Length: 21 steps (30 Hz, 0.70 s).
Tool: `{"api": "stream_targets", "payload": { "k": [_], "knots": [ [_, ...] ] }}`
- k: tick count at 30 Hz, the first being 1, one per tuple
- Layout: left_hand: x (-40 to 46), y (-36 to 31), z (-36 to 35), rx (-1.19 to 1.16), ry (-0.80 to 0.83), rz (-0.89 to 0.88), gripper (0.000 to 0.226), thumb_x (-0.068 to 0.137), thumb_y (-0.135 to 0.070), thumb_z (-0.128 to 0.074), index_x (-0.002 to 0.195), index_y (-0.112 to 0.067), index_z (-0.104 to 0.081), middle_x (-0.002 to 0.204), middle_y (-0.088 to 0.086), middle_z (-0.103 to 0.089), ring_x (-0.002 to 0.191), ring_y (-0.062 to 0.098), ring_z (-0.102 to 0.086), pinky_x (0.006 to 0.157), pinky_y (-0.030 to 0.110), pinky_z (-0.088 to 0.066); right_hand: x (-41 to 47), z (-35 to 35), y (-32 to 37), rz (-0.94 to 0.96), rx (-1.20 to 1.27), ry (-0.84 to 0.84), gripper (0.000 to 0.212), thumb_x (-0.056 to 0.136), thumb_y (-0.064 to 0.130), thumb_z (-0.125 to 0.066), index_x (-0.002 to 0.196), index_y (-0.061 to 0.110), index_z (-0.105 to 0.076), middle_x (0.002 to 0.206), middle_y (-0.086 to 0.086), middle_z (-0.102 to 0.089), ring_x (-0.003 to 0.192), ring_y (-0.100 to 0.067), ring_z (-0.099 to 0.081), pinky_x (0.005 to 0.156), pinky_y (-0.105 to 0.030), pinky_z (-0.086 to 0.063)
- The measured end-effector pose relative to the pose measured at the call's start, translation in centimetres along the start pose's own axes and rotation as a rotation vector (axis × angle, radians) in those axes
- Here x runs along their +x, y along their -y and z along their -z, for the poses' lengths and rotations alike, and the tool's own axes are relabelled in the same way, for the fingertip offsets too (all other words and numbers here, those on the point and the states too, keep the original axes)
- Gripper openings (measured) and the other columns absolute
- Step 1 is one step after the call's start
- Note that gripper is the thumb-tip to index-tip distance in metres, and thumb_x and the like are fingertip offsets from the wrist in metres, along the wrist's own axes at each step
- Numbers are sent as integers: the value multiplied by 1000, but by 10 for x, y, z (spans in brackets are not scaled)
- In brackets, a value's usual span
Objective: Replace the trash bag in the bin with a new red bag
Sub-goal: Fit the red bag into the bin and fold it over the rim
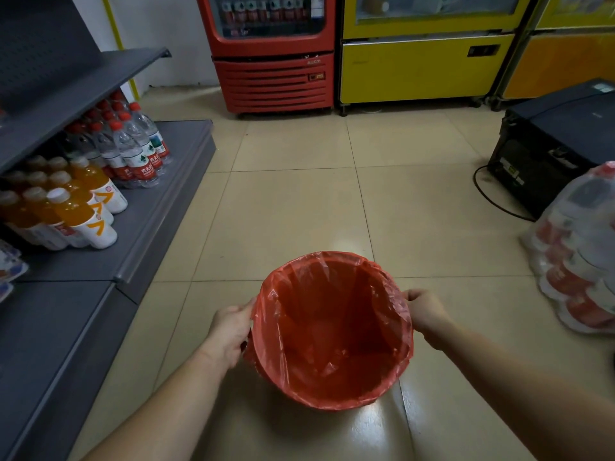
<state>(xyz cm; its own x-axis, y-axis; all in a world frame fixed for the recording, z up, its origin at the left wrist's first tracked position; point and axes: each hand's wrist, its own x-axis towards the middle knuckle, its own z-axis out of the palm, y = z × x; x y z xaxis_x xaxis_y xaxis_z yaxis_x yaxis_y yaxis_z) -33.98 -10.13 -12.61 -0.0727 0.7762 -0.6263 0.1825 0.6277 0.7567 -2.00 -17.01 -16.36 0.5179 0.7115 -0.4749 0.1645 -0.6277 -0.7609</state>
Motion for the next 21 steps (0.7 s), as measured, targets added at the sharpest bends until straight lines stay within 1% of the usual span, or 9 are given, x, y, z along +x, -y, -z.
{"api": "stream_targets", "payload": {
  "k": [2,4,6,9,11,12,15,17,21],
  "knots": [
    [3,-1,-1,10,3,4,37,92,-41,-65,87,-7,-76,75,10,-79,79,28,-73,68,38,-56,3,-2,-2,-12,-44,29,16,78,4,-72,74,-10,-66,63,-21,-67,50,-20,-52,44,-26,-38],
    [8,-2,0,16,0,18,35,93,-40,-65,85,-7,-76,75,12,-78,71,27,-71,59,34,-53,4,-4,-3,-13,-71,56,12,75,-3,-71,81,-13,-68,78,-32,-71,53,-23,-57,45,-27,-42],
    [12,1,1,22,5,45,36,93,-39,-66,78,-8,-76,70,12,-76,64,28,-70,59,35,-55,5,-5,-6,-14,-87,76,11,74,-4,-71,81,-12,-70,85,-34,-70,55,-22,-57,49,-30,-42],
    [14,9,1,43,41,90,50,96,-31,-63,51,-12,-73,55,9,-70,52,25,-67,57,38,-55,4,-5,-7,-27,-89,79,9,73,-1,-73,79,-8,-72,86,-31,-71,61,-23,-58,54,-35,-45],
    [10,6,1,16,31,114,50,96,-30,-63,50,-13,-71,50,6,-67,43,20,-63,49,32,-52,0,-1,0,-37,-38,91,13,76,5,-75,86,-2,-73,83,-23,-74,63,-21,-62,53,-34,-51],
    [7,2,2,19,8,113,42,96,-32,-63,60,-12,-72,54,5,-69,47,19,-63,52,31,-51,-4,2,4,-36,13,84,17,79,11,-76,92,1,-71,80,-15,-74,62,-17,-61,49,-28,-49],
    [0,-6,11,98,-120,-8,35,97,-45,-54,101,-13,-68,91,7,-71,83,24,-65,79,42,-49,-15,14,18,7,162,-13,31,80,34,-77,99,11,-67,82,-1,-67,66,-11,-57,52,-24,-37],
    [-8,-12,18,227,-150,-130,40,96,-51,-51,99,-13,-65,92,9,-70,83,26,-65,73,39,-48,-26,21,27,84,108,-72,34,76,46,-77,91,17,-70,87,1,-72,79,-14,-65,62,-28,-46],
    [-24,-27,18,578,-154,-343,39,85,-53,-68,78,-14,-72,76,2,-73,73,20,-68,65,33,-54,-46,20,49,301,-367,-173,35,73,60,-71,83,26,-71,78,9,-69,77,-13,-65,72,-29,-52]
  ]
}}
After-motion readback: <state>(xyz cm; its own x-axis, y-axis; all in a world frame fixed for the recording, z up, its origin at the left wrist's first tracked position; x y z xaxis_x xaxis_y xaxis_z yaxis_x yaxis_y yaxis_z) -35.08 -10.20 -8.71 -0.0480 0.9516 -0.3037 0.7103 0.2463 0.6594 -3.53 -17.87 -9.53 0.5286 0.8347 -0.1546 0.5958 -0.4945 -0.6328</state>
